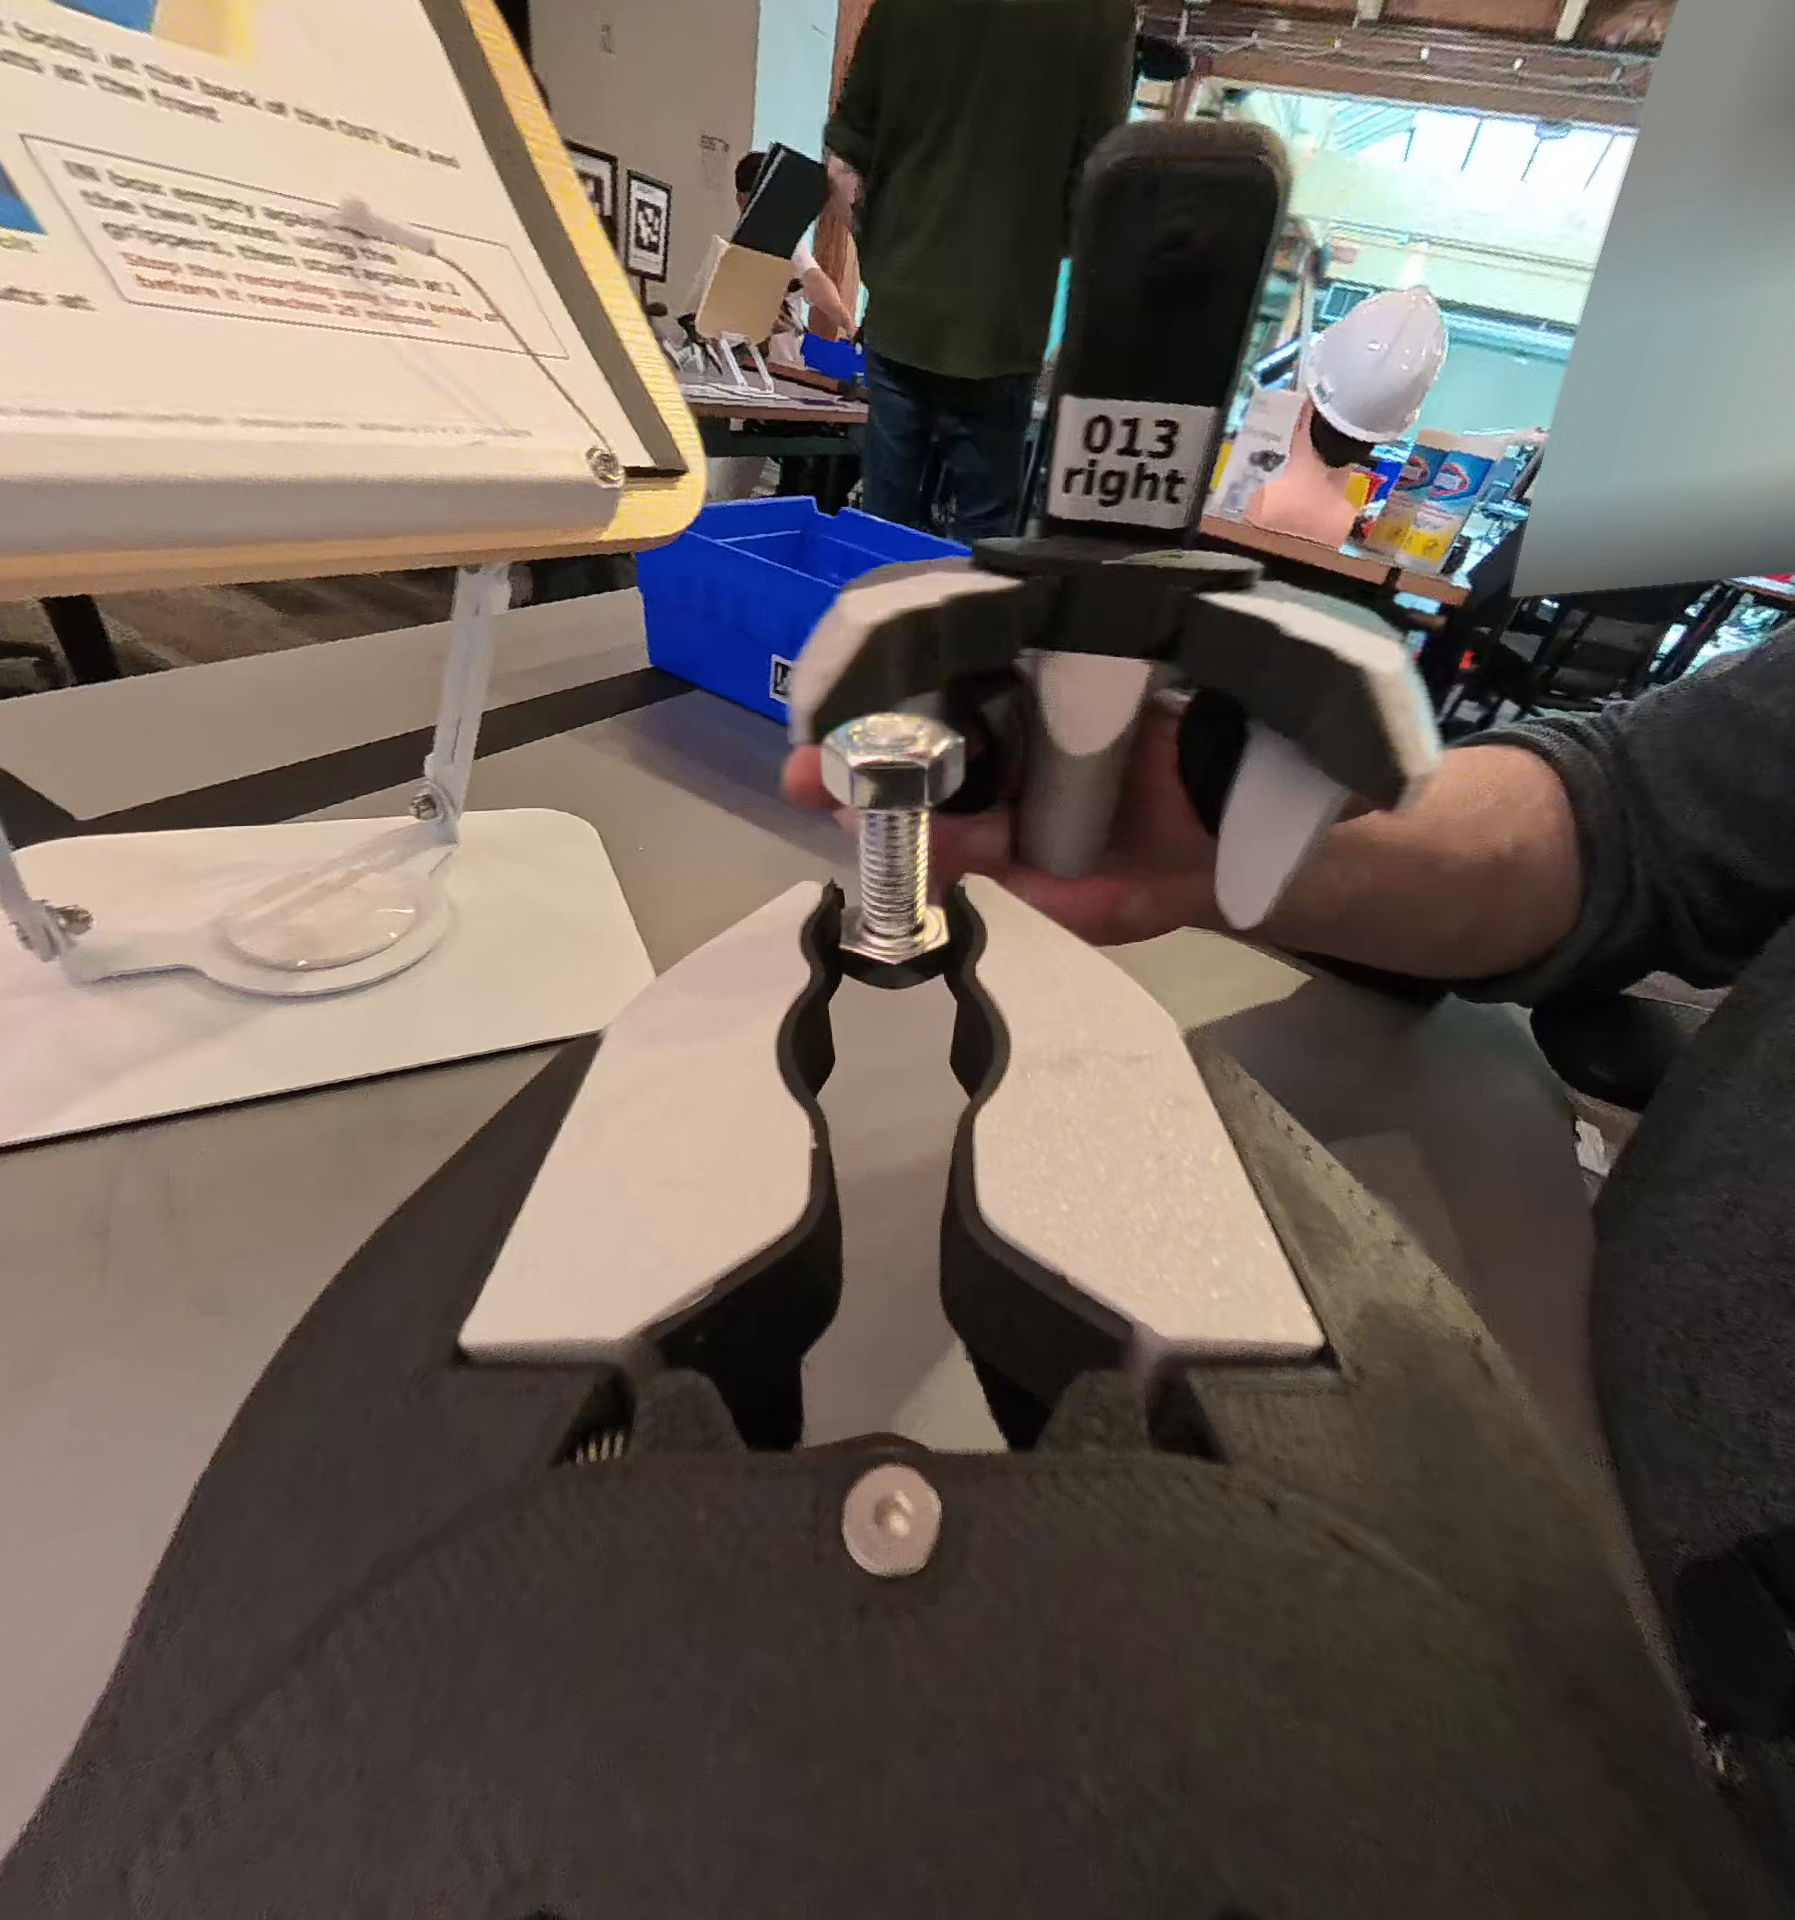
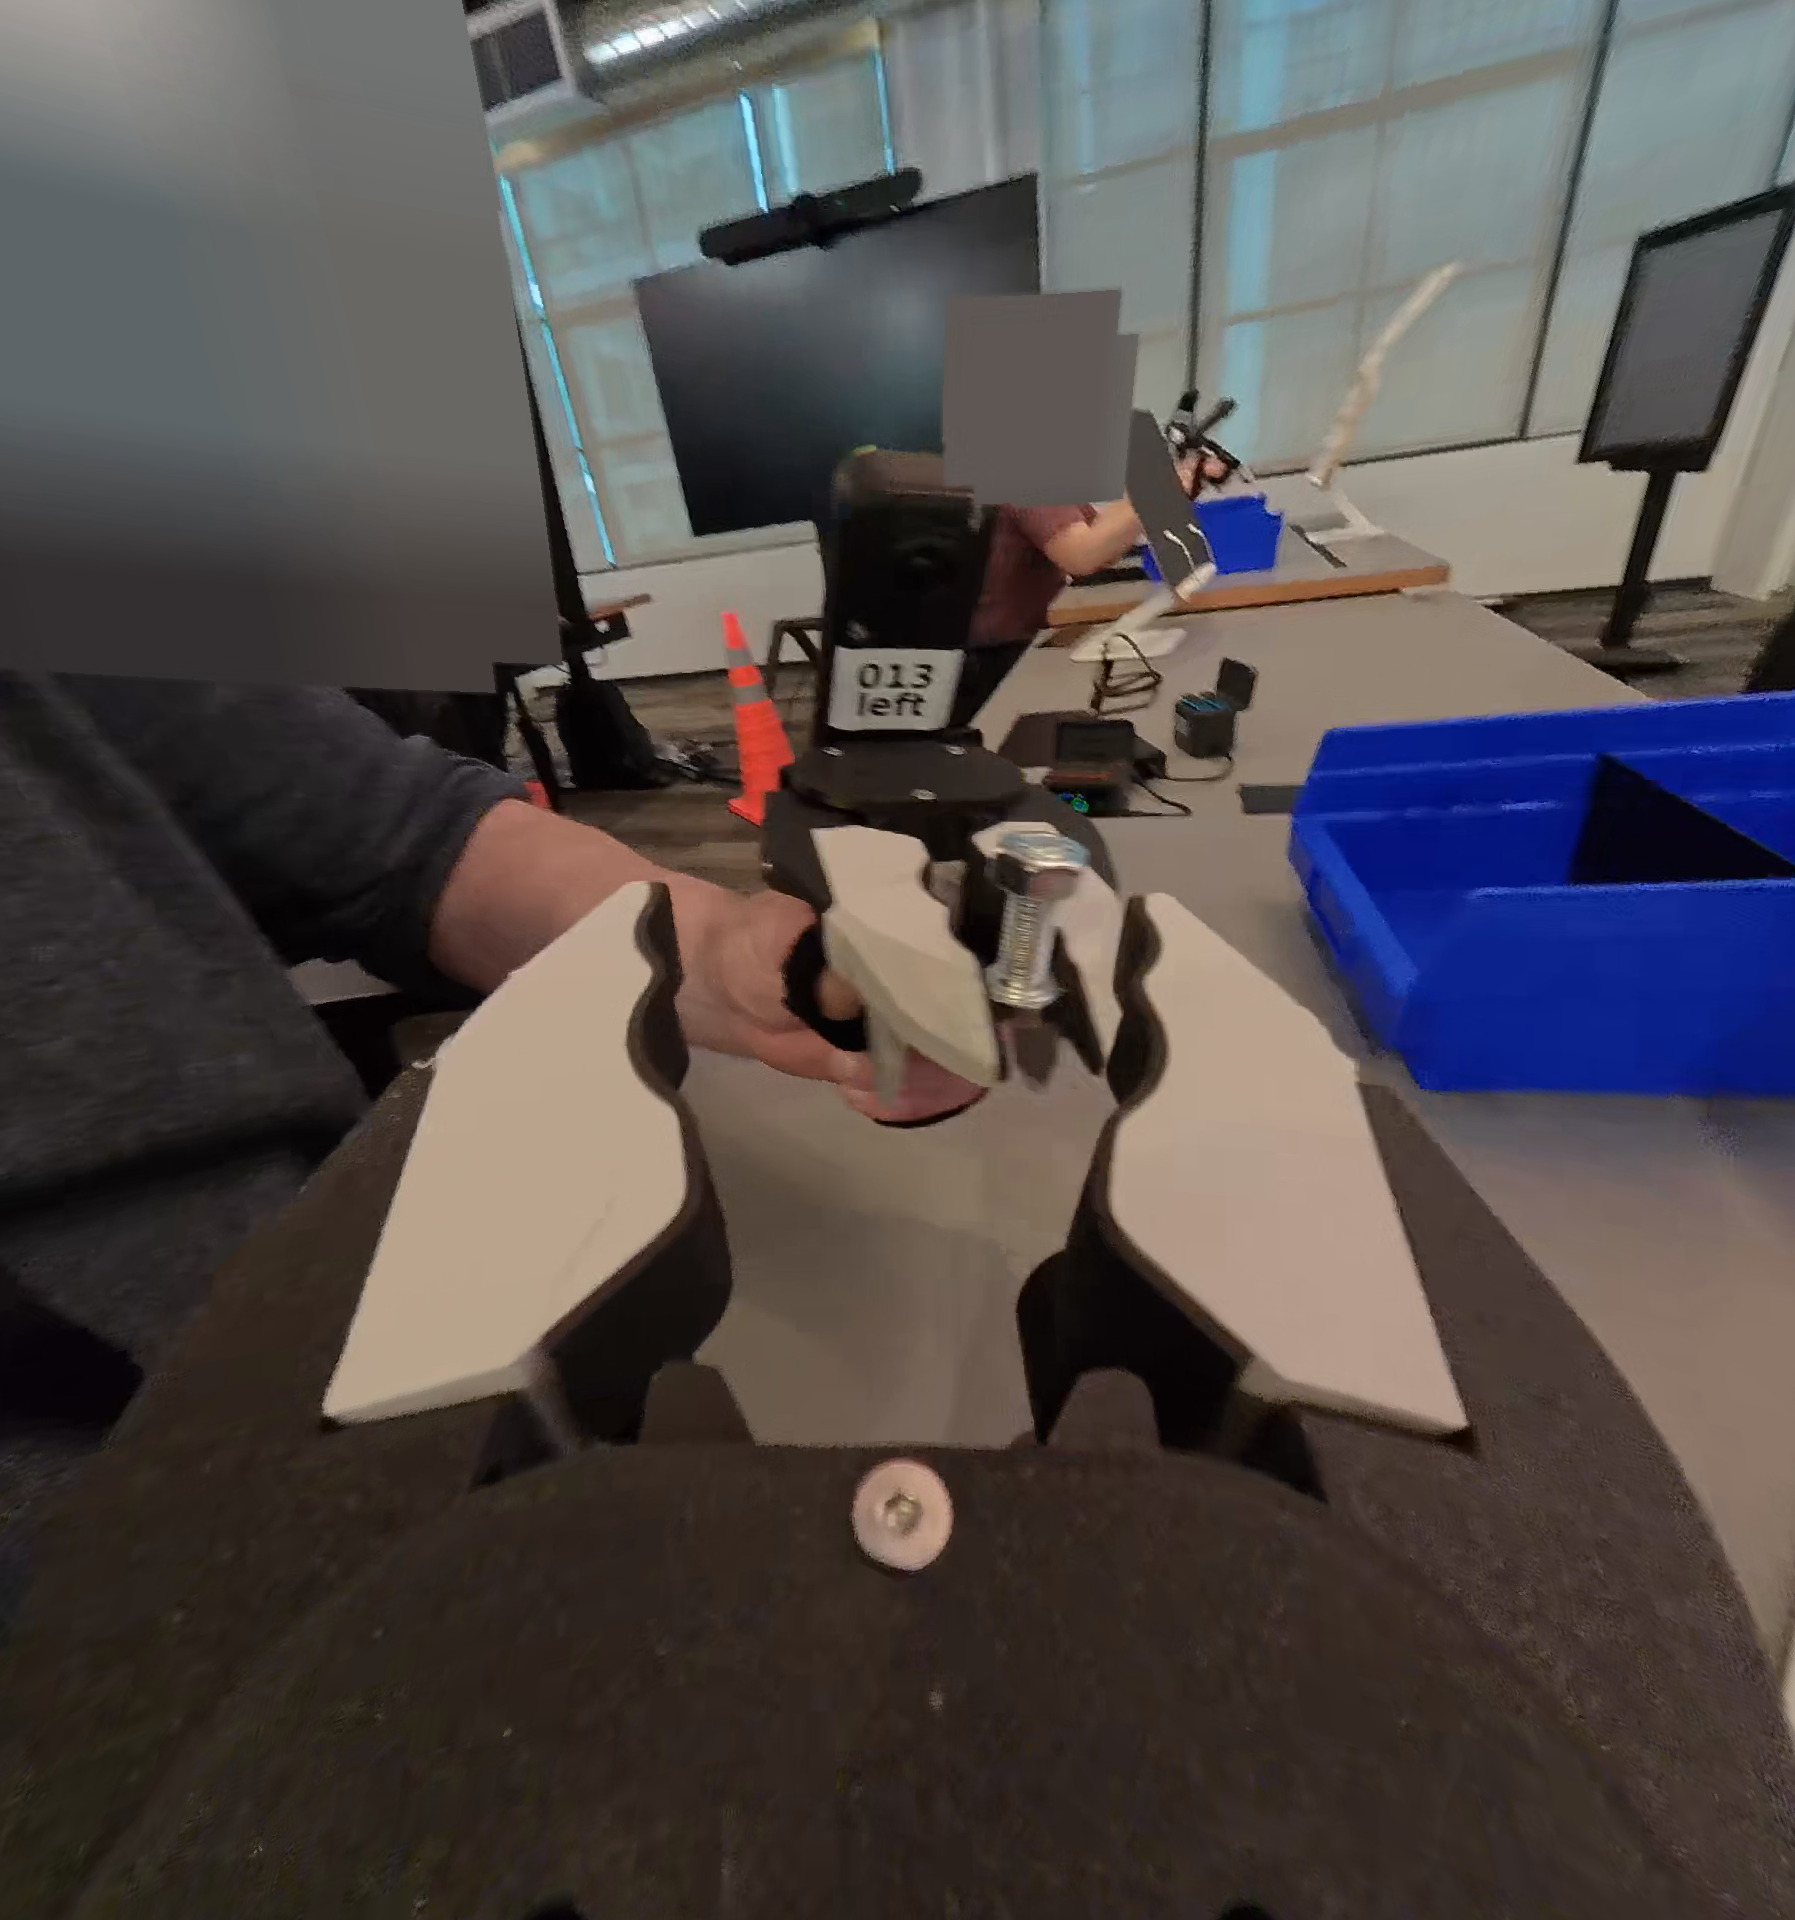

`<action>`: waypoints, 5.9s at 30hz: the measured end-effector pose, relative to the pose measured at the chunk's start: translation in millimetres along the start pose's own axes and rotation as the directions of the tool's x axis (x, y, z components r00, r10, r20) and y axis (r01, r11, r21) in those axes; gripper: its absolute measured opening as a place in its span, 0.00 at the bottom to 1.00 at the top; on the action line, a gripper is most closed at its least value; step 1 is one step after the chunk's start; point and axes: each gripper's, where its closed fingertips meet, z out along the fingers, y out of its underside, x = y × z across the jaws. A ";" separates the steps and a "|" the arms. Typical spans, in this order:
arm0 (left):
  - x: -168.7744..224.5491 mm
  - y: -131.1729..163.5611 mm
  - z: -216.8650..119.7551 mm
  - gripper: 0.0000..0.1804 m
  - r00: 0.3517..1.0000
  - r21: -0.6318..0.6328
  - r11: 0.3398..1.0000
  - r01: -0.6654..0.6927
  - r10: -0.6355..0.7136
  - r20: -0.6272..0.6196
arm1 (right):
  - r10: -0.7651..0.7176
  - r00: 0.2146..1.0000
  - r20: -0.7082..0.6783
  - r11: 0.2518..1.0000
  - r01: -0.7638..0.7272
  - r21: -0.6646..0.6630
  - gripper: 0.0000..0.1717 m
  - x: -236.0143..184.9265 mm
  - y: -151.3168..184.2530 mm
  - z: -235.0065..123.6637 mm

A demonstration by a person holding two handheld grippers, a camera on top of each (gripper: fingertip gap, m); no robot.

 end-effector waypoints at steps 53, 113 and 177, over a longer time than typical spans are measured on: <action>12.2 10.3 8.8 0.10 0.998 -0.083 0.996 -0.045 0.042 -0.036 | -0.030 0.997 -0.064 0.998 0.027 -0.049 0.19 20.7 12.0 8.7; -91.5 -30.5 -79.1 0.11 0.912 -0.097 0.989 -0.114 0.143 0.385 | -0.247 0.348 -0.904 0.907 -0.246 -0.343 0.17 132.7 -7.5 -386.7; -156.8 -29.3 -54.2 0.05 0.970 -0.232 0.966 0.111 -0.054 0.238 | -0.556 0.615 -0.559 0.830 0.386 -0.402 0.08 39.7 -16.3 -155.1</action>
